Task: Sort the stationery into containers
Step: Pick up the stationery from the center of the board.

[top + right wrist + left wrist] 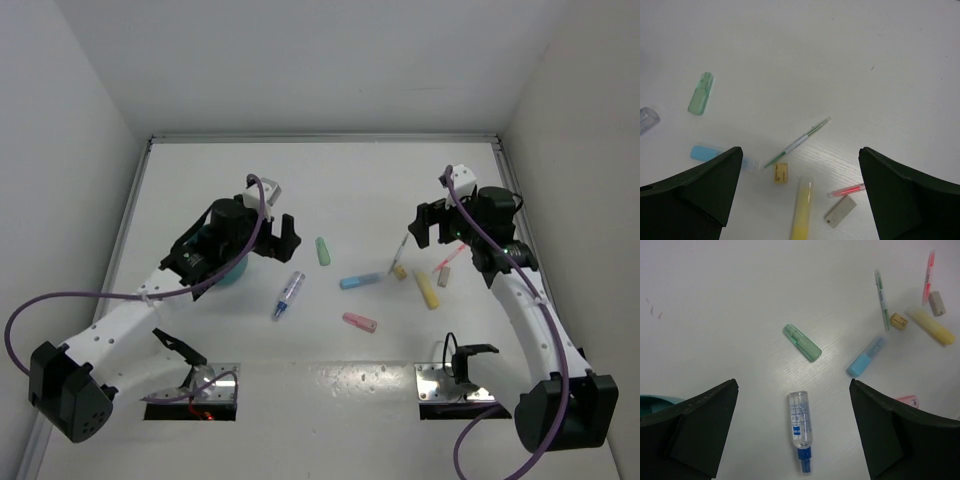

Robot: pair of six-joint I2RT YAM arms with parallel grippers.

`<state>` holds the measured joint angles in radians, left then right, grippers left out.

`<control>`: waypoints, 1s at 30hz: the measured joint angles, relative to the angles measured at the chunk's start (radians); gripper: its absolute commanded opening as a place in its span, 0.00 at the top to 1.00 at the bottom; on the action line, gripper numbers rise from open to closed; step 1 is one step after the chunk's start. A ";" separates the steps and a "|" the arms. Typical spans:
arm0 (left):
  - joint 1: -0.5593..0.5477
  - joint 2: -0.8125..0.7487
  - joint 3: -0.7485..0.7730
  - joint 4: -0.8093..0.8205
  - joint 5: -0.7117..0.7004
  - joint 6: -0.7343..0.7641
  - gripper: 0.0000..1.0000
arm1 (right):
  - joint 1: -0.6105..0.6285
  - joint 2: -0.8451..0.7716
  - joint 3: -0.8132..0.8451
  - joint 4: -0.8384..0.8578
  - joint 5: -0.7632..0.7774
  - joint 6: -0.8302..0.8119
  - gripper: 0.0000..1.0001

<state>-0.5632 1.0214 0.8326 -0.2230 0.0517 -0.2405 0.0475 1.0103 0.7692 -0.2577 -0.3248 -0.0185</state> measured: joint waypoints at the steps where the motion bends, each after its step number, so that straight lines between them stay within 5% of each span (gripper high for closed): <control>1: 0.000 0.003 0.000 0.000 0.000 0.000 0.00 | 0.000 -0.004 0.000 0.000 0.002 0.000 0.00; 11: 0.000 0.040 0.000 -0.009 0.000 0.000 0.00 | 0.000 -0.023 0.000 0.002 -0.008 -0.040 0.01; 12: 0.000 0.040 0.000 -0.008 0.000 0.000 0.01 | 0.000 -0.023 0.000 0.001 -0.017 -0.051 0.08; 13: 0.000 0.041 0.000 -0.009 0.000 0.000 0.03 | 0.000 -0.023 0.000 -0.002 -0.028 -0.069 0.57; 14: 0.000 0.043 0.000 -0.008 0.001 -0.001 0.10 | 0.000 -0.023 0.000 -0.010 -0.048 -0.092 1.00; 15: 0.000 0.045 0.000 -0.008 0.004 -0.003 0.58 | 0.000 -0.022 0.000 -0.019 -0.066 -0.106 1.00; 16: 0.000 0.048 0.000 -0.009 0.007 -0.009 0.86 | 0.000 -0.020 0.000 -0.032 -0.085 -0.116 1.00; 17: 0.000 0.054 0.000 -0.008 0.012 -0.003 1.00 | 0.000 -0.017 0.000 -0.047 -0.109 -0.132 0.90; 18: 0.000 0.061 0.000 -0.007 0.017 0.000 1.00 | 0.000 -0.011 0.000 -0.063 -0.133 -0.142 0.49; 19: 0.000 0.070 0.000 -0.009 0.021 0.002 0.89 | 0.000 -0.004 0.000 -0.080 -0.156 -0.152 0.01; 20: 0.000 0.080 0.000 -0.010 0.026 0.005 0.69 | 0.000 0.001 0.000 -0.094 -0.168 -0.160 0.00; 21: 0.000 0.090 0.000 -0.011 0.031 0.011 0.30 | 0.000 0.006 0.000 -0.108 -0.183 -0.173 0.00; 22: 0.000 0.101 0.000 -0.015 0.038 0.017 0.19 | 0.000 0.007 0.000 -0.119 -0.194 -0.180 0.04; 25: -0.011 0.134 0.000 -0.027 0.061 0.028 0.04 | 0.000 0.006 0.000 -0.132 -0.207 -0.201 0.73; 26: -0.031 0.147 0.002 -0.035 0.058 0.029 0.04 | 0.000 0.006 0.000 -0.137 -0.208 -0.209 0.87; 27: -0.054 0.161 0.004 -0.043 0.050 0.031 0.04 | 0.000 0.008 0.001 -0.142 -0.208 -0.212 0.80; 29: -0.129 0.202 0.020 -0.075 0.013 0.031 0.09 | 0.000 0.013 0.004 -0.152 -0.208 -0.204 0.34; 30: -0.166 0.233 0.036 -0.090 -0.005 0.029 0.13 | 0.000 0.019 0.007 -0.156 -0.206 -0.204 0.33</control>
<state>-0.7296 1.2541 0.8688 -0.3130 0.0463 -0.2111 0.0475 1.0298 0.7765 -0.4133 -0.5308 -0.2230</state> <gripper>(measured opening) 0.918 0.531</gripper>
